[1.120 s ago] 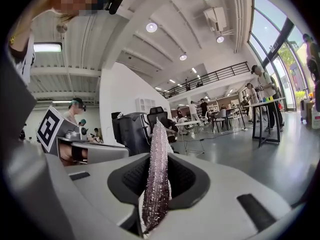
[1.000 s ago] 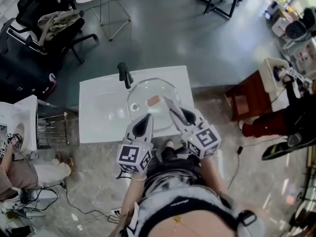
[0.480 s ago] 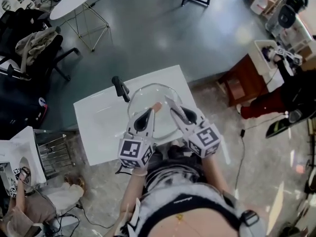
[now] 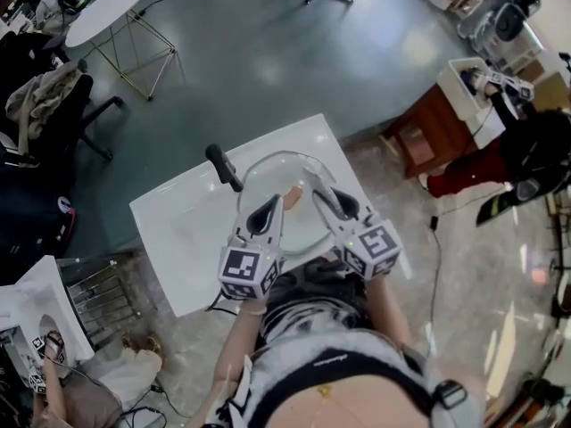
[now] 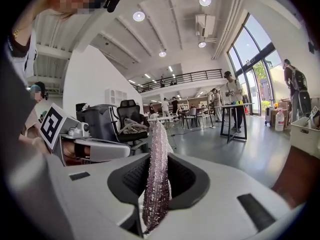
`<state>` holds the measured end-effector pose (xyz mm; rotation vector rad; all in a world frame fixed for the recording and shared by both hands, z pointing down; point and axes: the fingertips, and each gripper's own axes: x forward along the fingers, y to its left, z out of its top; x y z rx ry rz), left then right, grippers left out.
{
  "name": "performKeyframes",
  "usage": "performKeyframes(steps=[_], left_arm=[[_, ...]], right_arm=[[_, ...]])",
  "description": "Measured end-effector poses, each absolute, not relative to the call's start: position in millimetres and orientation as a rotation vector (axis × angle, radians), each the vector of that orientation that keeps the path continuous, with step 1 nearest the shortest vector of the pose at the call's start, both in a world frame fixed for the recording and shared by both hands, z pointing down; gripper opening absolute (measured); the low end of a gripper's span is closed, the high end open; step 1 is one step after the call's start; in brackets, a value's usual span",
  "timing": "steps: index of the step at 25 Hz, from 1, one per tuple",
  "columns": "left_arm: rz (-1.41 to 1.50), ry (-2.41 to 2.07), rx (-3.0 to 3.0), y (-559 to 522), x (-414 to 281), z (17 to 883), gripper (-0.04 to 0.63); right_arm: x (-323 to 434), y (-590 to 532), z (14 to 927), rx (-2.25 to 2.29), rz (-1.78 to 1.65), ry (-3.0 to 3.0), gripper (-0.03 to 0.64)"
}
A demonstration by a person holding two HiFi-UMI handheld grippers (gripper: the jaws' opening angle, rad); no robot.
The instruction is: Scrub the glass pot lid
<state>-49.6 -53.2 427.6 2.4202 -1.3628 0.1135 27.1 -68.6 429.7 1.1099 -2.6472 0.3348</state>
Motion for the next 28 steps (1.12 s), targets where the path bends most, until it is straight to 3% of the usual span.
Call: performKeyframes(steps=[28], left_arm=[[0.214, -1.379, 2.33, -86, -23, 484, 0.011]], right_arm=[[44, -113, 486, 0.941, 0.356, -2.549, 0.083]])
